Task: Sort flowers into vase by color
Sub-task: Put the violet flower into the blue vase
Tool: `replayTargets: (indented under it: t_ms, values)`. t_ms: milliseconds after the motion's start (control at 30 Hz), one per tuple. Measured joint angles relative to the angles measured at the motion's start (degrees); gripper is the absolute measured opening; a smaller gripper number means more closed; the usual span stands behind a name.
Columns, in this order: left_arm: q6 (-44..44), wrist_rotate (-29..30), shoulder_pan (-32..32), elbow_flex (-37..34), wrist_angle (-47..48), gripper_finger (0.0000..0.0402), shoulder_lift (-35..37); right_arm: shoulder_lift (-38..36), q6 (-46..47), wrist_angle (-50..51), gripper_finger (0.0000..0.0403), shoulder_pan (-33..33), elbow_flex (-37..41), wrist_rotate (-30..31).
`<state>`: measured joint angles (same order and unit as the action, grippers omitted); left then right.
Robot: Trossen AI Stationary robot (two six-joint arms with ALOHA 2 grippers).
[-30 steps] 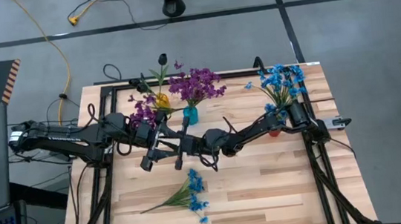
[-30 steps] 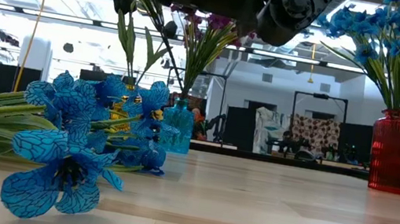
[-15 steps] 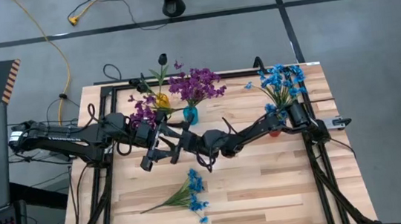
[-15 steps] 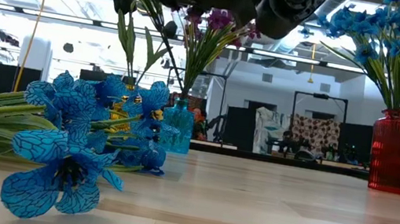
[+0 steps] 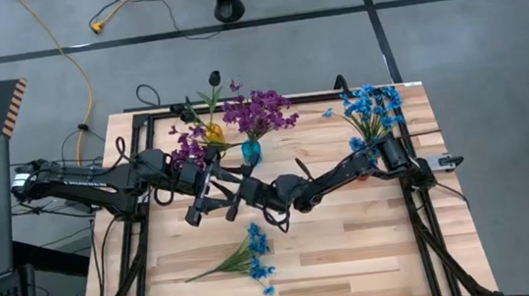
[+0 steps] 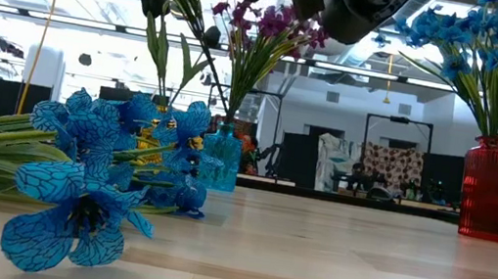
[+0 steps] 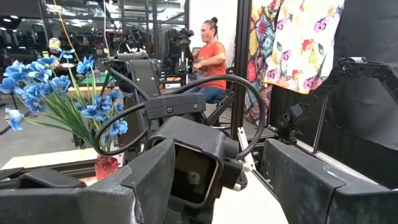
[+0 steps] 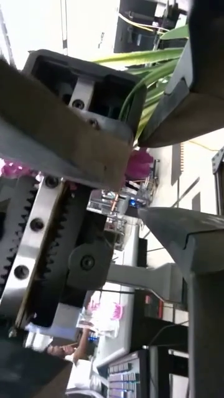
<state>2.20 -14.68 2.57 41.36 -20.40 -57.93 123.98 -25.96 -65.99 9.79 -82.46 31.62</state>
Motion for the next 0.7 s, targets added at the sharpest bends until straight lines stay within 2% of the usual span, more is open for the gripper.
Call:
replayTargets:
  t_ms: [700]
  values:
    - [0.00,0.02,0.00,0.00,0.00,0.0235,-0.02,0.04,4.95,-0.90,0.0064,-1.19,0.00,-1.76]
